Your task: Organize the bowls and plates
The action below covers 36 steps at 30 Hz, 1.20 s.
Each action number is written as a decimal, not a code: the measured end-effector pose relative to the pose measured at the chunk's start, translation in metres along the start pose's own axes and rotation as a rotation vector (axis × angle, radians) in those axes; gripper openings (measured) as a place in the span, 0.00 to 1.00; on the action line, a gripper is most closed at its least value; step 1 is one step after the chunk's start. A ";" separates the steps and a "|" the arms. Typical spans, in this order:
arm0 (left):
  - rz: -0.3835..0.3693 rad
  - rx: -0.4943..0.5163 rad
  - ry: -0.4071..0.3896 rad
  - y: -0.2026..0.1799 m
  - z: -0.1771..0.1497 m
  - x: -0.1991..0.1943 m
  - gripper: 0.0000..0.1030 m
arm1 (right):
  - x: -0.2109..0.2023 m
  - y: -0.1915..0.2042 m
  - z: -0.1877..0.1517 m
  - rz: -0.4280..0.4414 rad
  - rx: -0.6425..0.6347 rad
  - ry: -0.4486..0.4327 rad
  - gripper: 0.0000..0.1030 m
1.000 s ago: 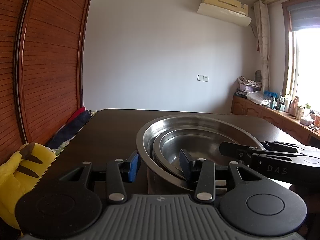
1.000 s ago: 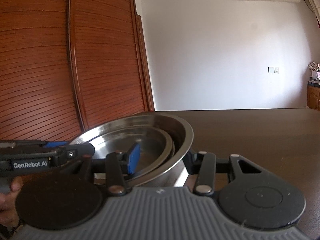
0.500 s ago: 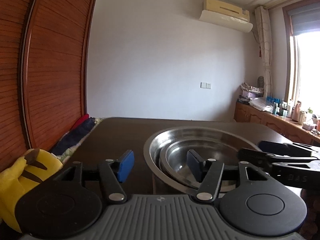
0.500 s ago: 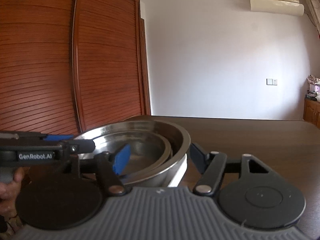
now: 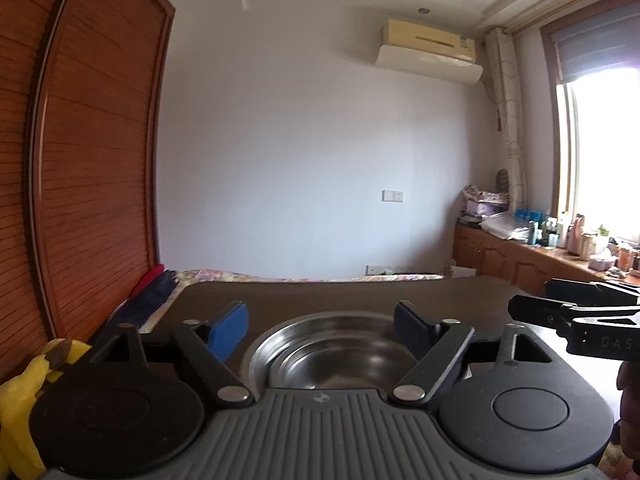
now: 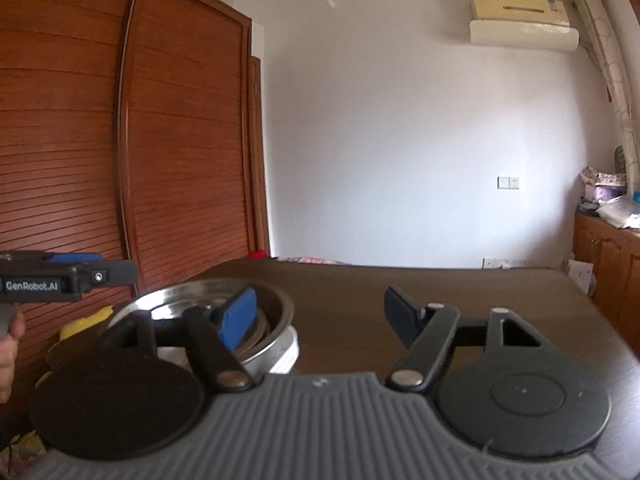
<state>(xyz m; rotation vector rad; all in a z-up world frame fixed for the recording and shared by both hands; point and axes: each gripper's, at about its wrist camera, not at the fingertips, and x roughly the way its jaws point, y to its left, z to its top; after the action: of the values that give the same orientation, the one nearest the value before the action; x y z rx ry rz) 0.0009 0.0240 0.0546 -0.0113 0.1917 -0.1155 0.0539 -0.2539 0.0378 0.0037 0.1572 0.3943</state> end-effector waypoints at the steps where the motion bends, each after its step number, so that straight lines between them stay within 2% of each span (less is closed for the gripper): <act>1: -0.005 0.001 -0.003 -0.003 0.003 -0.001 1.00 | -0.002 -0.001 0.001 -0.005 -0.001 -0.006 0.72; 10: 0.002 0.043 -0.044 -0.026 0.023 -0.016 1.00 | -0.020 -0.011 0.019 -0.039 -0.013 -0.052 1.00; 19: 0.053 0.075 -0.040 -0.045 0.032 -0.018 1.00 | -0.031 -0.012 0.032 -0.130 -0.043 -0.051 1.00; 28: 0.028 0.069 -0.029 -0.053 0.024 -0.022 1.00 | -0.038 -0.018 0.031 -0.202 -0.032 -0.048 1.00; 32: 0.033 0.070 -0.023 -0.055 0.020 -0.024 1.00 | -0.037 -0.018 0.025 -0.245 -0.043 -0.040 1.00; 36: 0.048 0.076 -0.013 -0.056 0.017 -0.023 1.00 | -0.037 -0.021 0.020 -0.251 -0.029 -0.031 1.00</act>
<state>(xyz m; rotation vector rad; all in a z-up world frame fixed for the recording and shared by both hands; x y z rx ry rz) -0.0242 -0.0289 0.0764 0.0681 0.1739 -0.0749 0.0308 -0.2868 0.0627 -0.0381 0.1197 0.1463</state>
